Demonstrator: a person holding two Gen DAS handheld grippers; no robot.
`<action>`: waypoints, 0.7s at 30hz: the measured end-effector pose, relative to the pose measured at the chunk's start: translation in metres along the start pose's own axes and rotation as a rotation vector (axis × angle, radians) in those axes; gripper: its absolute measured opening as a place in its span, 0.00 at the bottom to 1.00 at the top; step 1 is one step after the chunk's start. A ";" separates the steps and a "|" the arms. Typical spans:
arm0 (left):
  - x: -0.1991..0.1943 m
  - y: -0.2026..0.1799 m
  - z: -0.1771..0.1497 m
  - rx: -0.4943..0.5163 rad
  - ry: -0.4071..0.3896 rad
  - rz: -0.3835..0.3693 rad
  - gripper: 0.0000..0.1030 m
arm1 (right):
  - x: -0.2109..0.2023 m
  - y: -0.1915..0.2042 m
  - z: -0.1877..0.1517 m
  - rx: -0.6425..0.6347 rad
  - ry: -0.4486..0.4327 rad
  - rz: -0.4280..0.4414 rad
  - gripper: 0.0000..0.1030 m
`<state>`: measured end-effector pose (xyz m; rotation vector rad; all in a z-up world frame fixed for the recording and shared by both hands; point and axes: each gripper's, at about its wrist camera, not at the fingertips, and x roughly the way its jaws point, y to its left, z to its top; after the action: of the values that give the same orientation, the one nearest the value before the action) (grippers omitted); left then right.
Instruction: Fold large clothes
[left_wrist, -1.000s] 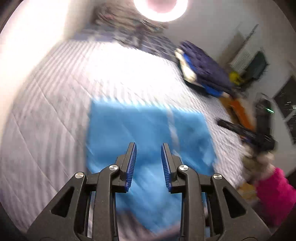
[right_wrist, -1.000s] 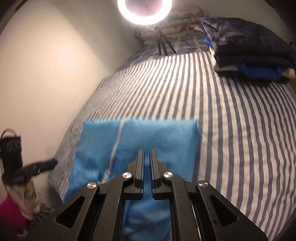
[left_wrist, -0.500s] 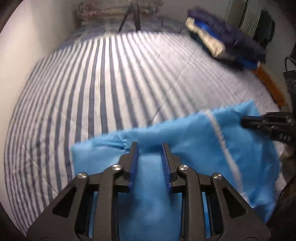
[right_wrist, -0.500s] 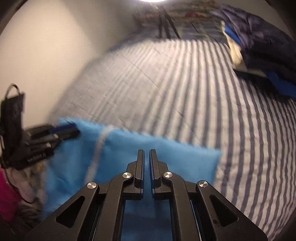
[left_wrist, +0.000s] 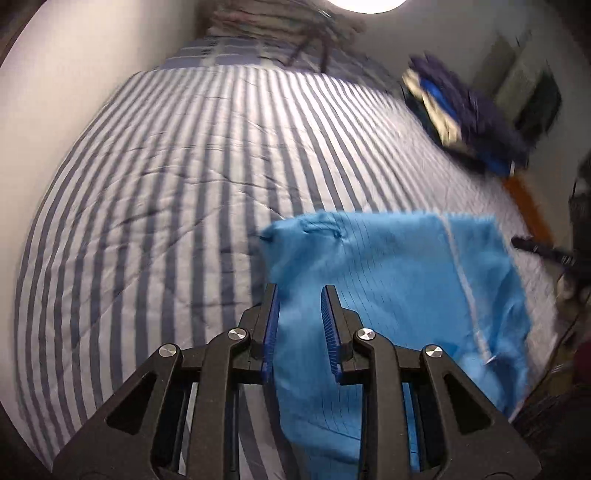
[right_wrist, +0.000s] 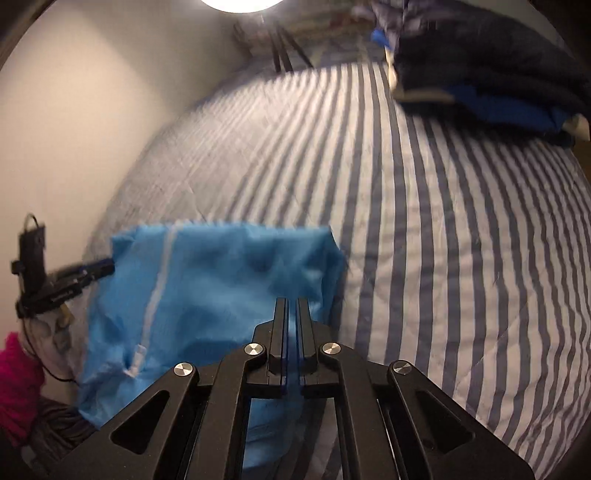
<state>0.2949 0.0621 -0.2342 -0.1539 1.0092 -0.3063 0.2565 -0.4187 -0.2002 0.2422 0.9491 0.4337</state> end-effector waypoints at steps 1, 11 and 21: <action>-0.003 0.003 0.000 -0.024 -0.009 -0.013 0.25 | -0.004 0.001 0.002 -0.001 -0.020 0.006 0.03; 0.031 0.006 0.018 -0.071 -0.019 0.009 0.25 | 0.038 0.015 0.026 -0.020 -0.016 -0.054 0.04; 0.031 0.034 0.009 -0.142 0.029 0.054 0.25 | 0.048 -0.005 0.016 -0.048 0.053 -0.239 0.08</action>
<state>0.3237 0.0845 -0.2636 -0.2509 1.0622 -0.1875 0.2950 -0.4007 -0.2283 0.0720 1.0049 0.2433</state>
